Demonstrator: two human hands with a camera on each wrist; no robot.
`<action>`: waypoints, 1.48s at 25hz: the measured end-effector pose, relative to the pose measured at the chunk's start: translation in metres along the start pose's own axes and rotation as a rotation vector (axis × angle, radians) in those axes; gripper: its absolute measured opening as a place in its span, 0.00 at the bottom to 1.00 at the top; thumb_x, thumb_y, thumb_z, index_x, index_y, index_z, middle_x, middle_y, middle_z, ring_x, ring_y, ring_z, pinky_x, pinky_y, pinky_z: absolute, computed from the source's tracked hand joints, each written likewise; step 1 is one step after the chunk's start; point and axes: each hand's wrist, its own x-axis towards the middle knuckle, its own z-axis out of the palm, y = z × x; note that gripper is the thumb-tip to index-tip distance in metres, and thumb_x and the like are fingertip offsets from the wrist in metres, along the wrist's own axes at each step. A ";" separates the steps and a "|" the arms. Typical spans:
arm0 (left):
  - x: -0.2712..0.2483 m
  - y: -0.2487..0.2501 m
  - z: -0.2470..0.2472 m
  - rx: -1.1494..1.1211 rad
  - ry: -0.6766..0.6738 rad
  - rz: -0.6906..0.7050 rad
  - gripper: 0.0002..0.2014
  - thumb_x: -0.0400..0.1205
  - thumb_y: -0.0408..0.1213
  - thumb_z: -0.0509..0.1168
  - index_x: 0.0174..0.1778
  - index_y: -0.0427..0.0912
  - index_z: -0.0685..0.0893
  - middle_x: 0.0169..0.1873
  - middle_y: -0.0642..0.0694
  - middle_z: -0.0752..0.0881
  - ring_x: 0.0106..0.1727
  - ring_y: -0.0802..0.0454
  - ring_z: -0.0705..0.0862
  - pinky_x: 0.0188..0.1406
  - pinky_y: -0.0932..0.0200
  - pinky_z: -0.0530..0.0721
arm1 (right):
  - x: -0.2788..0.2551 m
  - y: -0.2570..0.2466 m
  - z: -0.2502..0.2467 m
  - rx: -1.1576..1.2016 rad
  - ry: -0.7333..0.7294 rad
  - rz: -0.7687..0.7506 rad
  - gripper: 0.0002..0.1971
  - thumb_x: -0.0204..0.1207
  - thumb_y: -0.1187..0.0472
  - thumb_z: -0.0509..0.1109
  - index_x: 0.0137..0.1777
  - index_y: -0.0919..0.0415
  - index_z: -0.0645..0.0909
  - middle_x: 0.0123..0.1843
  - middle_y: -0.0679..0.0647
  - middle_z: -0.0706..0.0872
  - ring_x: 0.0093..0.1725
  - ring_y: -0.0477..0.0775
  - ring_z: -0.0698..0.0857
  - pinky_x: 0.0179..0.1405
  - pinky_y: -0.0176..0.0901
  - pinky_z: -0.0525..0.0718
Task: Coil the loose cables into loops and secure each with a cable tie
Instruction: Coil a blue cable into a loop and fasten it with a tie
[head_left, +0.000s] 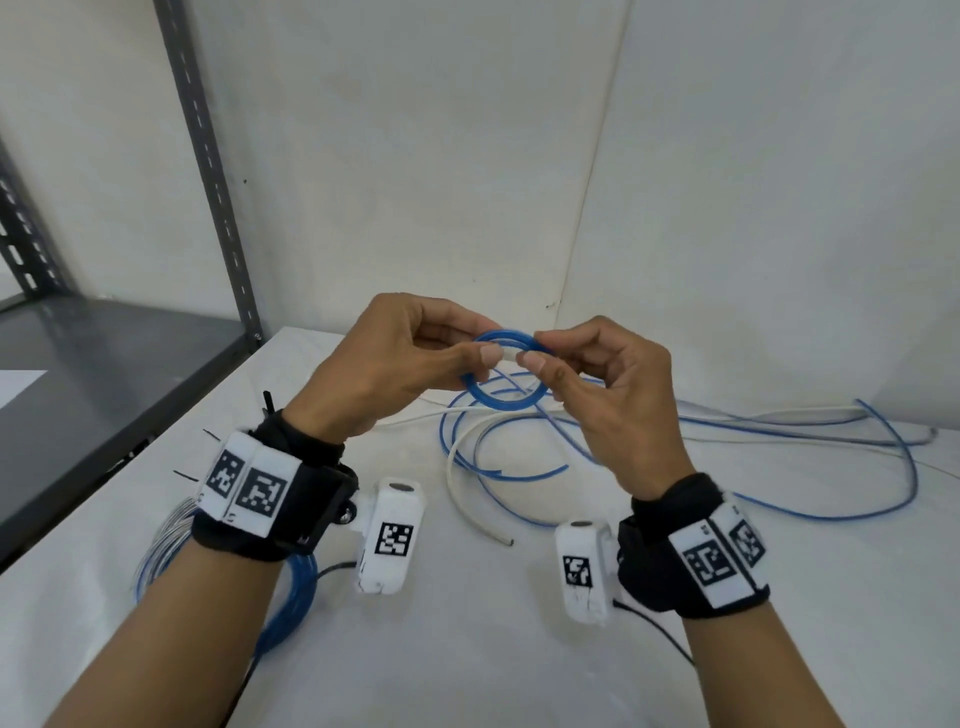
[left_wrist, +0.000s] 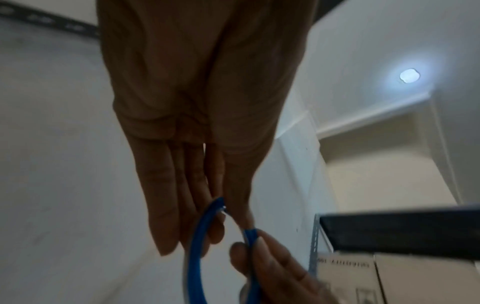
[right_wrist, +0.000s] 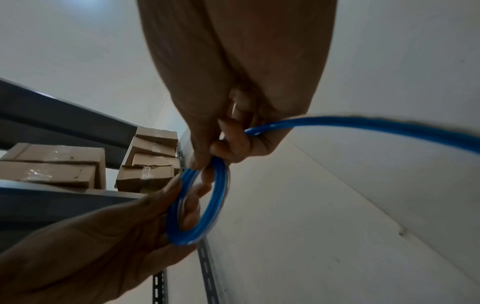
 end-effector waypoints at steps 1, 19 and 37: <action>-0.001 0.000 -0.001 0.092 -0.035 0.003 0.08 0.77 0.35 0.79 0.52 0.41 0.93 0.40 0.40 0.94 0.44 0.47 0.94 0.50 0.54 0.92 | 0.000 0.001 -0.002 -0.021 -0.030 -0.004 0.05 0.73 0.63 0.82 0.46 0.56 0.89 0.44 0.51 0.94 0.43 0.62 0.91 0.43 0.49 0.90; 0.001 0.000 0.002 -0.171 0.133 0.043 0.13 0.71 0.39 0.77 0.49 0.38 0.92 0.39 0.37 0.93 0.40 0.51 0.92 0.42 0.57 0.92 | -0.002 -0.005 0.008 0.185 0.098 0.088 0.09 0.78 0.65 0.77 0.55 0.65 0.84 0.44 0.62 0.94 0.28 0.46 0.80 0.28 0.34 0.77; 0.008 -0.009 0.023 -0.134 0.046 -0.069 0.25 0.92 0.53 0.53 0.32 0.44 0.69 0.23 0.56 0.64 0.25 0.56 0.65 0.42 0.56 0.79 | 0.000 0.008 -0.002 0.120 0.021 0.046 0.06 0.80 0.64 0.75 0.55 0.59 0.91 0.47 0.56 0.95 0.32 0.45 0.83 0.29 0.36 0.79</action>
